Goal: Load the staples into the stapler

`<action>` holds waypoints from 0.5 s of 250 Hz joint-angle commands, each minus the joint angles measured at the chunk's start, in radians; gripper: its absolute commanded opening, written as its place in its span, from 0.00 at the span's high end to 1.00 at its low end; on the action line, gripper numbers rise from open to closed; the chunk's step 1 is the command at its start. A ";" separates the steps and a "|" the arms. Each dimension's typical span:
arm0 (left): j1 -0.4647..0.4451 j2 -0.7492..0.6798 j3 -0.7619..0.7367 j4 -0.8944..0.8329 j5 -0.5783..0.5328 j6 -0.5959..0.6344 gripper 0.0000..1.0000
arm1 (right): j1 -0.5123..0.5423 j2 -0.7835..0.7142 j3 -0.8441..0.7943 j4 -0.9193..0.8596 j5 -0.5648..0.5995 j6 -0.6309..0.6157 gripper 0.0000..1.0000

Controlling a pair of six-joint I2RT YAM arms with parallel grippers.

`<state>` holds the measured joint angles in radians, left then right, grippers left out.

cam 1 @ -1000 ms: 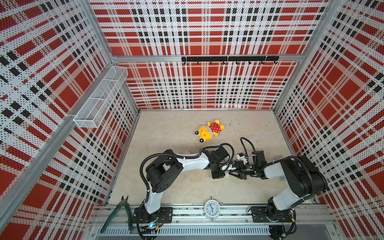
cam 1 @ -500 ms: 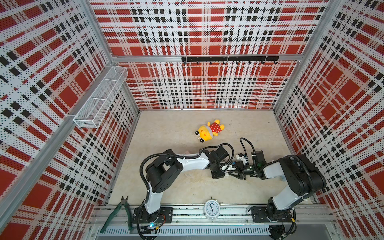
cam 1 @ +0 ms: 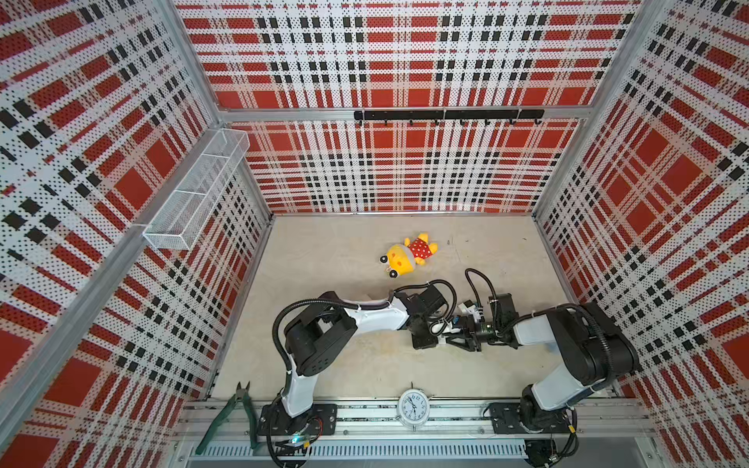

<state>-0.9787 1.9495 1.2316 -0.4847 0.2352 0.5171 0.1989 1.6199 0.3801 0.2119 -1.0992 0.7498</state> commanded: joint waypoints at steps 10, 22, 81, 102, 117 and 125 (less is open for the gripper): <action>-0.038 0.037 0.011 -0.033 0.017 0.019 0.57 | 0.020 -0.007 0.026 0.029 -0.016 -0.021 0.50; -0.040 0.038 0.011 -0.033 0.014 0.022 0.57 | 0.020 0.001 0.026 0.044 -0.017 -0.012 0.50; -0.044 0.044 0.023 -0.035 0.014 0.025 0.59 | 0.022 0.020 0.018 0.103 -0.023 0.016 0.50; -0.046 0.046 0.029 -0.037 0.015 0.027 0.60 | 0.022 0.021 0.021 0.101 -0.026 0.015 0.50; -0.046 0.048 0.034 -0.037 0.015 0.027 0.61 | 0.023 0.023 0.026 0.093 -0.027 0.010 0.50; -0.046 0.049 0.035 -0.037 0.015 0.028 0.61 | 0.023 0.024 0.029 0.088 -0.027 0.007 0.50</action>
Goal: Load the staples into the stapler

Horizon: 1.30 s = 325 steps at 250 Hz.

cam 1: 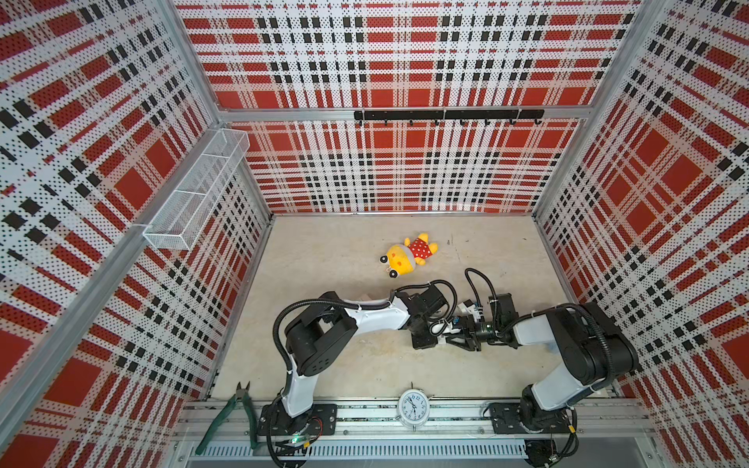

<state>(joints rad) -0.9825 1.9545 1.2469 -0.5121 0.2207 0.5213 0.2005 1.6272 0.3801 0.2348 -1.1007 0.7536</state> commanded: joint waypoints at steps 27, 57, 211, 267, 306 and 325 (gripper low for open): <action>-0.042 0.044 0.023 -0.009 0.034 0.021 0.61 | 0.022 0.020 0.035 0.052 -0.028 -0.005 0.50; -0.042 0.042 0.021 -0.002 0.040 0.017 0.61 | 0.022 0.020 0.042 0.035 -0.030 -0.016 0.51; -0.042 0.010 -0.056 0.128 0.076 -0.016 0.59 | 0.022 0.004 0.065 -0.078 -0.016 -0.066 0.51; -0.042 0.007 -0.075 0.157 0.090 -0.023 0.61 | 0.022 0.017 0.063 -0.093 -0.012 -0.080 0.52; -0.042 0.007 -0.082 0.162 0.098 -0.022 0.63 | 0.023 0.017 0.066 -0.095 -0.009 -0.080 0.53; -0.042 0.007 -0.086 0.166 0.098 -0.022 0.63 | 0.022 0.019 0.067 -0.093 -0.010 -0.080 0.53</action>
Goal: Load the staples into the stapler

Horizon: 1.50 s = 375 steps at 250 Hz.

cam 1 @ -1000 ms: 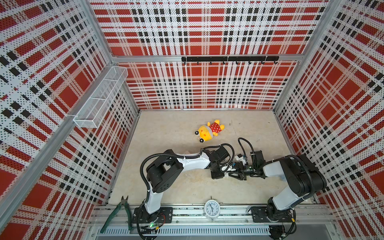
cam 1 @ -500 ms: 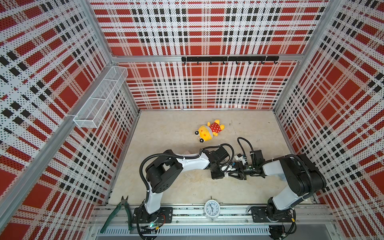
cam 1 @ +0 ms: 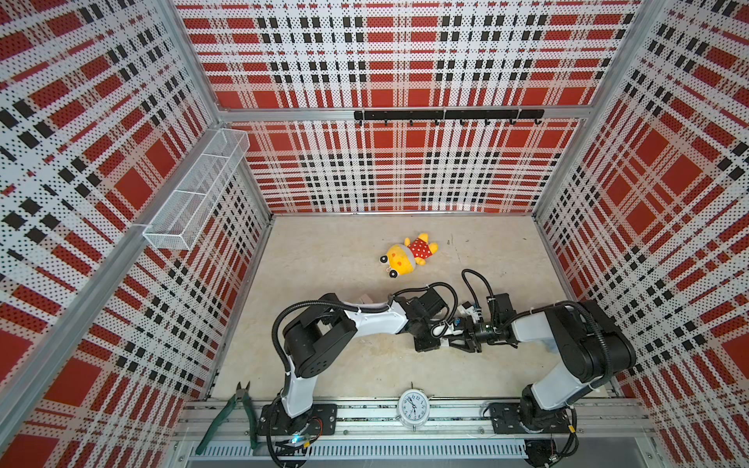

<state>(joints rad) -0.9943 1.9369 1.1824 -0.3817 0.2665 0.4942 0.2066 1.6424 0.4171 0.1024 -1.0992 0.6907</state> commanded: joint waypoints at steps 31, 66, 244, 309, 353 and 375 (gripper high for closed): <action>-0.030 0.028 -0.021 0.039 0.052 0.006 0.63 | 0.016 0.003 0.030 0.044 -0.011 -0.013 0.53; -0.032 0.030 -0.021 0.038 0.055 0.009 0.61 | 0.016 0.006 0.019 0.093 -0.022 0.014 0.53; -0.033 0.044 -0.001 0.015 0.078 0.027 0.62 | 0.016 0.027 0.016 0.103 -0.047 0.000 0.53; -0.036 0.051 0.017 0.019 0.087 0.018 0.63 | 0.017 0.023 0.034 0.060 -0.041 -0.015 0.53; -0.043 0.056 0.031 0.018 0.089 0.015 0.62 | 0.019 0.019 0.041 0.060 -0.039 -0.010 0.53; -0.047 0.056 0.033 0.015 0.089 0.017 0.61 | 0.019 0.024 0.042 0.063 -0.035 -0.010 0.54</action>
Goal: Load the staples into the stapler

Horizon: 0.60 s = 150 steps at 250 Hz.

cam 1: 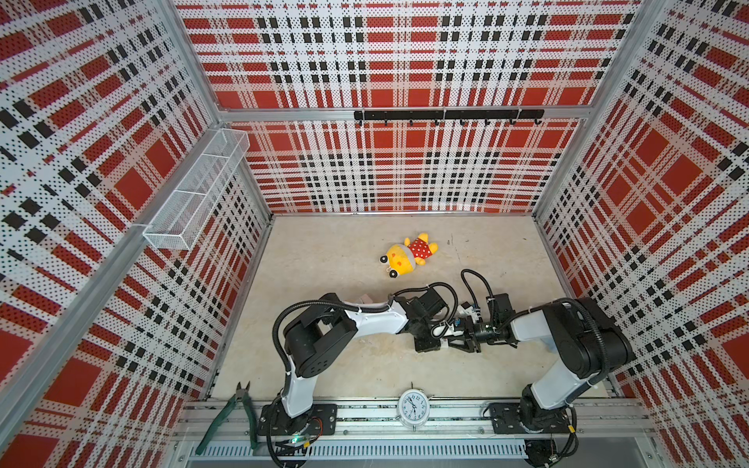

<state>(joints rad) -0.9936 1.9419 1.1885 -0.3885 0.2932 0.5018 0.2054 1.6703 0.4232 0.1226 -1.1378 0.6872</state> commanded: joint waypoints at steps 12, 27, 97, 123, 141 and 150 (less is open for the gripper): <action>-0.050 0.048 0.024 0.019 0.064 0.008 0.60 | 0.020 -0.002 0.036 0.046 0.009 -0.006 0.54; -0.050 0.045 0.019 0.020 0.060 0.009 0.58 | 0.020 0.001 0.036 0.050 0.018 -0.003 0.54; -0.014 -0.008 0.002 -0.002 0.053 0.001 0.41 | 0.016 0.002 0.021 0.053 0.047 -0.013 0.54; 0.012 -0.050 0.004 -0.031 0.051 0.006 0.36 | 0.008 -0.009 0.010 0.053 0.055 -0.017 0.53; 0.029 -0.078 0.008 -0.062 0.050 0.017 0.33 | 0.002 -0.017 0.005 0.054 0.059 -0.017 0.51; 0.036 -0.090 0.009 -0.073 0.044 0.022 0.32 | 0.001 -0.022 0.004 0.052 0.062 -0.019 0.51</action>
<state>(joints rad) -0.9863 1.9278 1.1931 -0.4072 0.3225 0.5011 0.2127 1.6699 0.4297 0.1398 -1.1027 0.6876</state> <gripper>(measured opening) 0.665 0.485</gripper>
